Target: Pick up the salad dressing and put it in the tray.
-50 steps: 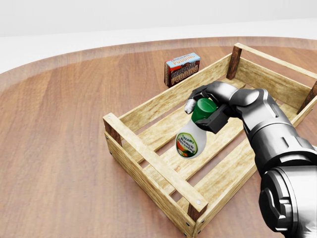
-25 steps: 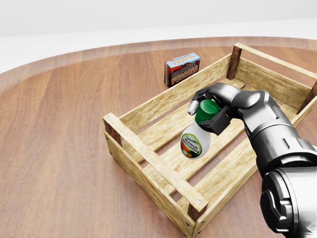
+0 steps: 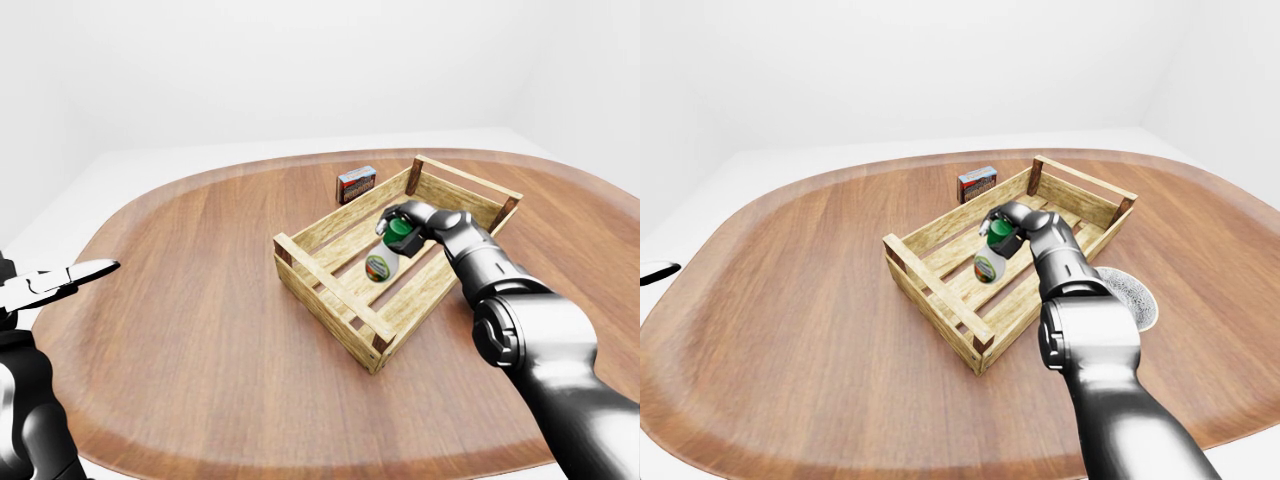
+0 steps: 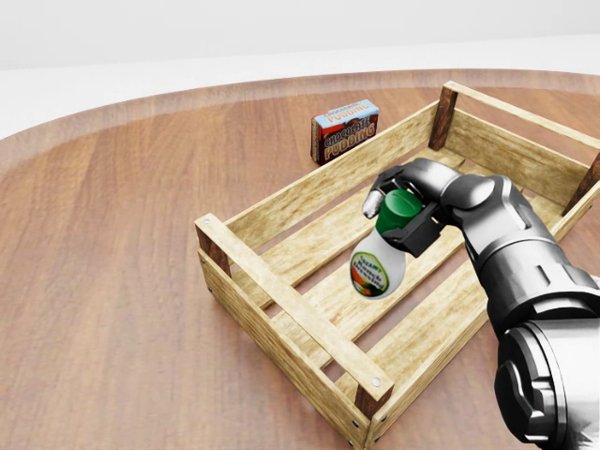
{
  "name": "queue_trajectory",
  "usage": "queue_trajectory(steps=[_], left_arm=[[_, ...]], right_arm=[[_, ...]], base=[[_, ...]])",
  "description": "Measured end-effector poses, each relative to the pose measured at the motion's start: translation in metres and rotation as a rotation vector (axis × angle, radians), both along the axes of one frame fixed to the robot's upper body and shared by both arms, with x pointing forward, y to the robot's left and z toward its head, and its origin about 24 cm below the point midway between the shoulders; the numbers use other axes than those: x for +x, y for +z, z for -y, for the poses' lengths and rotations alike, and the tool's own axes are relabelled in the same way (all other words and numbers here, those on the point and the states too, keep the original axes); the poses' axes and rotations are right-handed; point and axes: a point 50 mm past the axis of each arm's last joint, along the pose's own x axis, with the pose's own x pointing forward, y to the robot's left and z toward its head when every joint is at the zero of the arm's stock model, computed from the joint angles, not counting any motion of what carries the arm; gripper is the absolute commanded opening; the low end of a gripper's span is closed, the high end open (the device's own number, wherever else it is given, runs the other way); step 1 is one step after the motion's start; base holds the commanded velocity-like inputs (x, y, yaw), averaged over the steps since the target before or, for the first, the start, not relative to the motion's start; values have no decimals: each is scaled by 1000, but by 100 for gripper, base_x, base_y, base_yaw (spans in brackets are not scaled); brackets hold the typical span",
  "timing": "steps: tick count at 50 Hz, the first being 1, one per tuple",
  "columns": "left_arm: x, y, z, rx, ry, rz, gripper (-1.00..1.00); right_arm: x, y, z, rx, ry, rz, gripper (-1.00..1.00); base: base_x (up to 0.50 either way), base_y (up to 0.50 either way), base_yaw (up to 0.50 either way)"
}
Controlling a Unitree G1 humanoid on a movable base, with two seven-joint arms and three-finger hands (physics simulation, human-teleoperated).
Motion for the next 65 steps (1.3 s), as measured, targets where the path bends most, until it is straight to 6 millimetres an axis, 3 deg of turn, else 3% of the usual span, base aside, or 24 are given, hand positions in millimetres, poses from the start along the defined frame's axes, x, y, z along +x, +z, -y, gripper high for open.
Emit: queue_trajectory(steps=[65], left_arm=[[2,-2,0,-3,-5,-11,100]], right_arm=[[-3,-7,5,-34,8,-33,-100]], base=[[0,0,0]])
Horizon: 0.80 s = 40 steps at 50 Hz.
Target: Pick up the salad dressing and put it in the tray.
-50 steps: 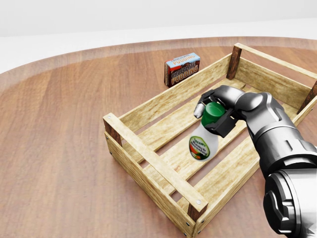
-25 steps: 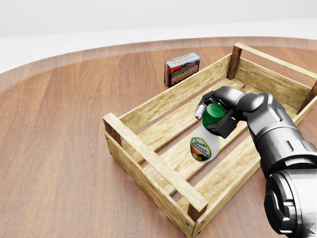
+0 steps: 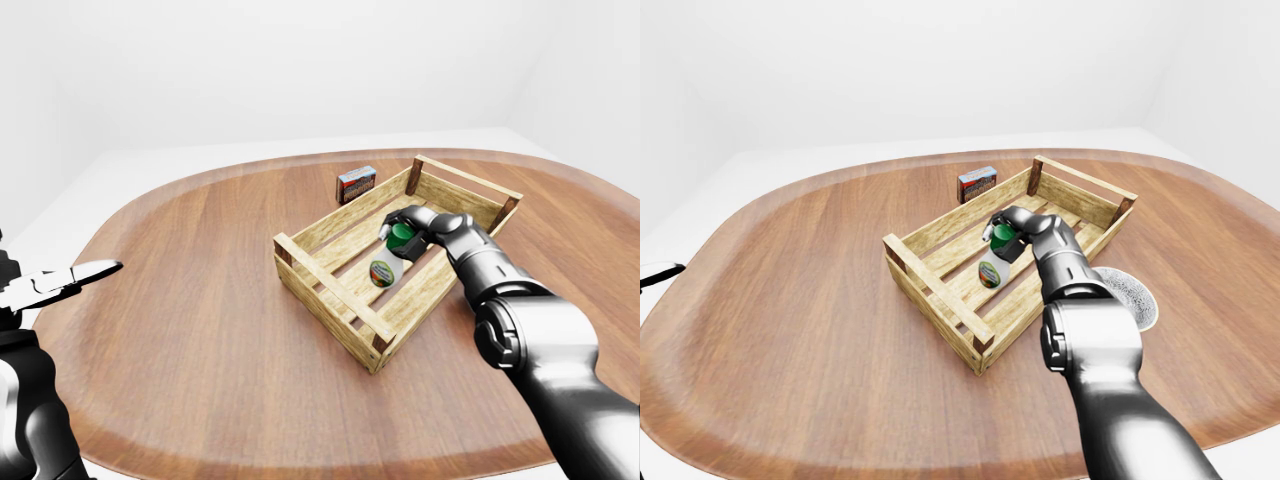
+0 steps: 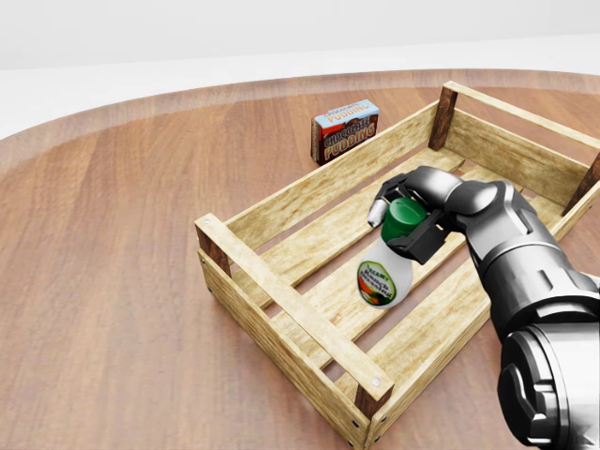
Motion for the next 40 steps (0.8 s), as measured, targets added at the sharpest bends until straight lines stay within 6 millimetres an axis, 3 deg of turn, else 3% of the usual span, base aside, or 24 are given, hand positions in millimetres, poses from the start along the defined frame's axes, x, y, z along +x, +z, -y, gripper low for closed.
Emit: queue_trajectory(steps=[40], left_arm=[[1,-3,0,-2,-2,-12,100]], right_arm=[[1,0,2,14,-48,43,-100]], base=[[0,0,0]])
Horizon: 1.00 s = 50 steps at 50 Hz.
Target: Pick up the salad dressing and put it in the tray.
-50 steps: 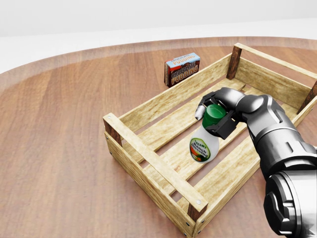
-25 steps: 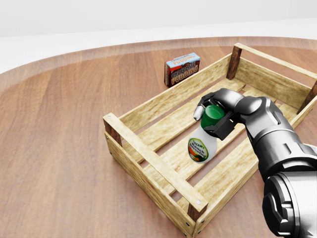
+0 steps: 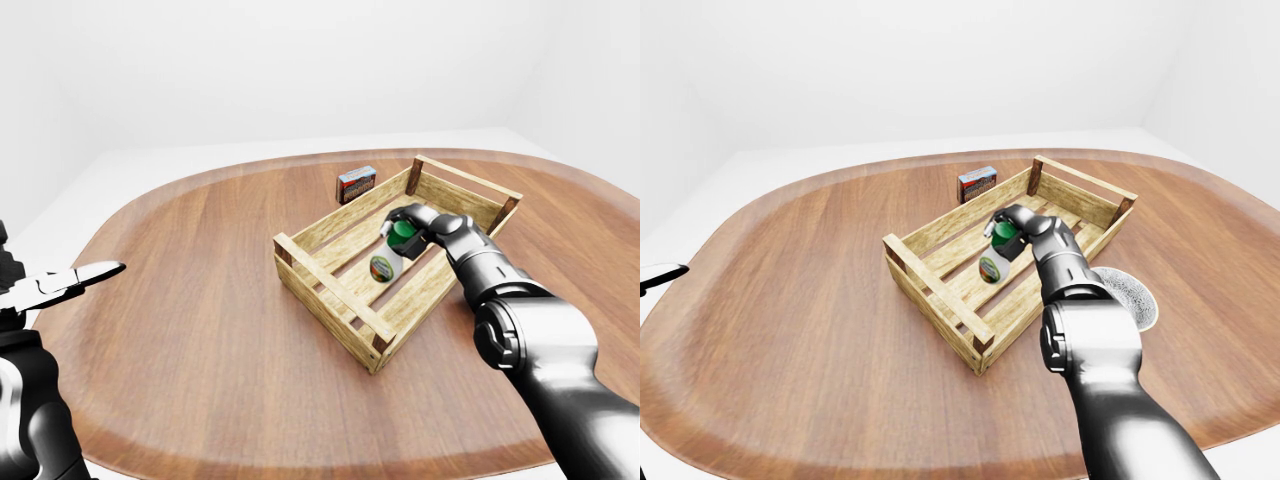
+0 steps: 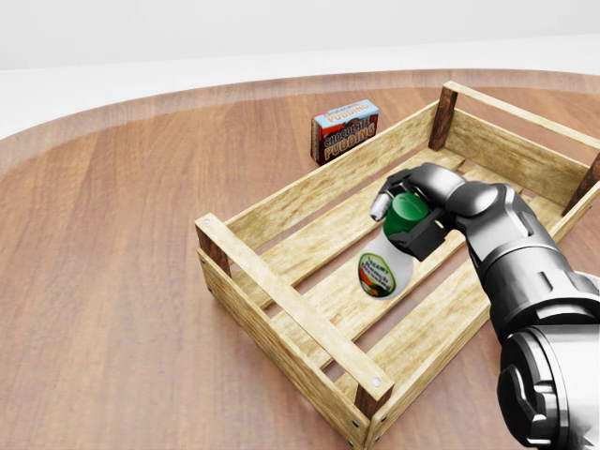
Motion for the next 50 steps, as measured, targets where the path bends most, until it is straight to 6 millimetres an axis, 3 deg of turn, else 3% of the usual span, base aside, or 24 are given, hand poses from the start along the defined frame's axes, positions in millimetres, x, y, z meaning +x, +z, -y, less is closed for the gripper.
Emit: queue_trajectory(steps=[50], left_arm=[[1,0,2,4,-9,1,100]], right_arm=[[1,5,5,-78,5,6,-100]], base=[[0,0,0]])
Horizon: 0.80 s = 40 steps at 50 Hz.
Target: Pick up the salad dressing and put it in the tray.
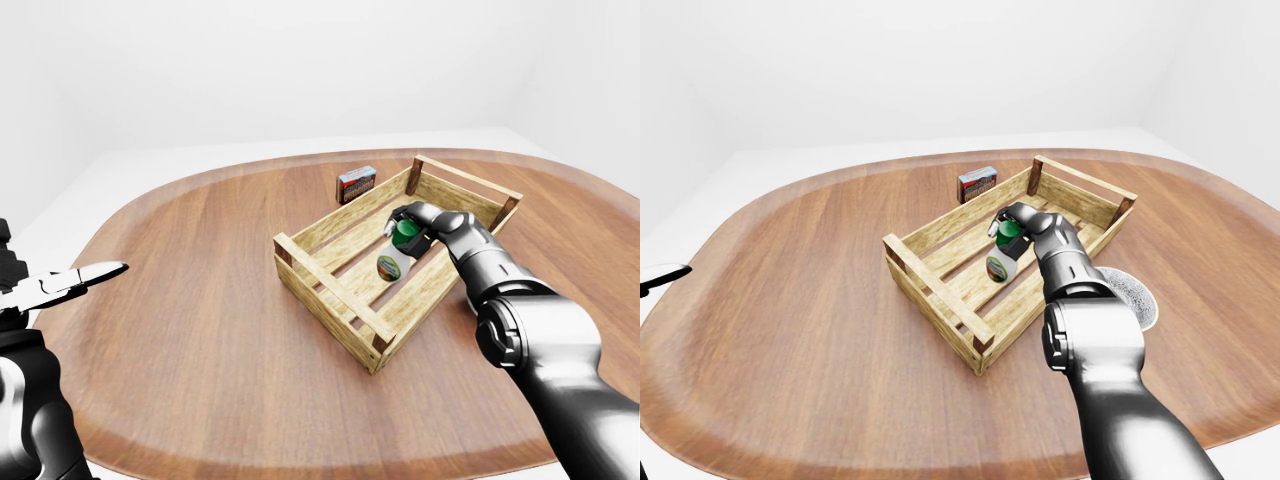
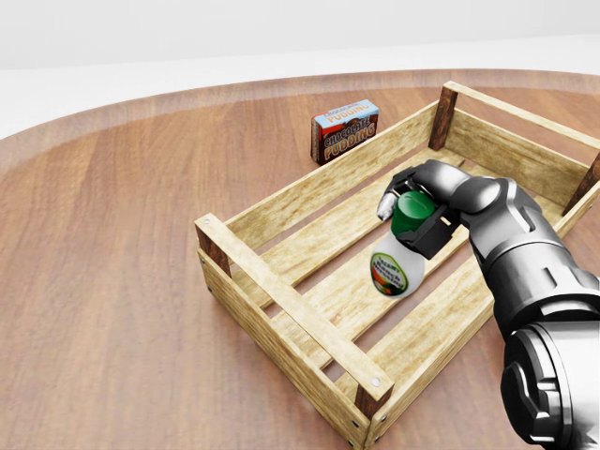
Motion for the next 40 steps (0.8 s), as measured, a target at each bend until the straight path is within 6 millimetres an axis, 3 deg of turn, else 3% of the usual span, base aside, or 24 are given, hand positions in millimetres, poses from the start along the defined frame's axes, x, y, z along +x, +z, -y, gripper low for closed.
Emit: queue_trajectory(steps=[30,31,32,40], left_arm=[[-1,0,0,1,0,1,100],[-1,0,0,1,0,0,100],[0,0,0,1,0,0,100],[0,-1,0,0,0,-3,100]], right_arm=[[-1,-4,1,6,-9,-5,-100],[-1,-4,1,5,-10,-3,-61],[-1,-4,1,1,-15,2,100],[0,0,4,33,-53,48,100]], base=[[0,0,0],[0,0,0],[0,0,0],[0,0,0]])
